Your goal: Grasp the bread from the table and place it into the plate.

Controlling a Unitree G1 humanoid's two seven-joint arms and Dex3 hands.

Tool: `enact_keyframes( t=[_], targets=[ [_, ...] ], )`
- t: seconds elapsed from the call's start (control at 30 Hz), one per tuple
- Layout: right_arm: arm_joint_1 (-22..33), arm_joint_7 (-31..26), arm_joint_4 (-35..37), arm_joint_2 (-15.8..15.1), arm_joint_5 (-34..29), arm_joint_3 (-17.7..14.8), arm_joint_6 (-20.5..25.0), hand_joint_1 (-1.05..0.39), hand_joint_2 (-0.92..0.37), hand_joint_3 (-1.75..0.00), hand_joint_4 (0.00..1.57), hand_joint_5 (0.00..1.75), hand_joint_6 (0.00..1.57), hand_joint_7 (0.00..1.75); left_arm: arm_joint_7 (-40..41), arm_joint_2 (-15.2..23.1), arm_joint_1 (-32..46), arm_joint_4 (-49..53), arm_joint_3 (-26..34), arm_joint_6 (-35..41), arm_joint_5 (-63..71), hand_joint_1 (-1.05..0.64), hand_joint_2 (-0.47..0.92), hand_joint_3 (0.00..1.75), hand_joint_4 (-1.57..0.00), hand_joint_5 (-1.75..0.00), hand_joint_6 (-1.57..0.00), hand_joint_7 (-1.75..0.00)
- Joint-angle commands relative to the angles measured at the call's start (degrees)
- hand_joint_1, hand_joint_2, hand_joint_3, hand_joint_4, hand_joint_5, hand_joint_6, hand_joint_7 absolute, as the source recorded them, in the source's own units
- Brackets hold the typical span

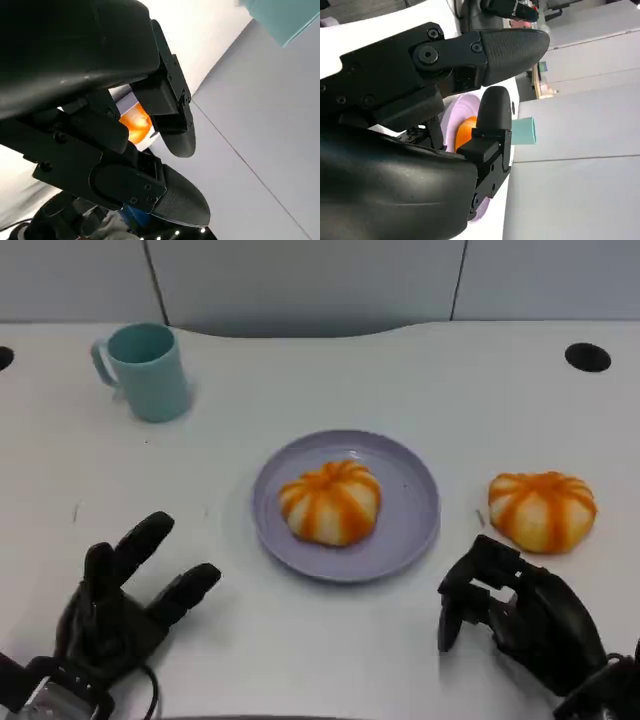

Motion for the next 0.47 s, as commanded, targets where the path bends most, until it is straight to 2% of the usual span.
enact_keyframes(
  t=[0.03, 0.47],
  targets=[
    [-1.25, 1.78, 1.91, -1.89, 0.54, -1.37, -0.38, -0.71, -0.92, -0.30, 0.66, 1.75, 0.46, 1.42, -0.12, 0.09, -0.31, 0.82, -0.43, -1.14, 0.87, -1.05, 0.81, 0.01, -1.30, -0.20, -1.06, -0.33],
    [-2.01, 1.53, 2.83, -2.77, -0.40, -2.33, 1.30, -0.68, -0.92, -0.32, 0.63, 1.75, 0.46, 1.37, 1.18, 0.20, -2.05, 2.64, -0.89, -2.12, 2.31, -1.05, 0.80, 0.01, -1.33, -0.19, -1.10, -0.30]
  ],
)
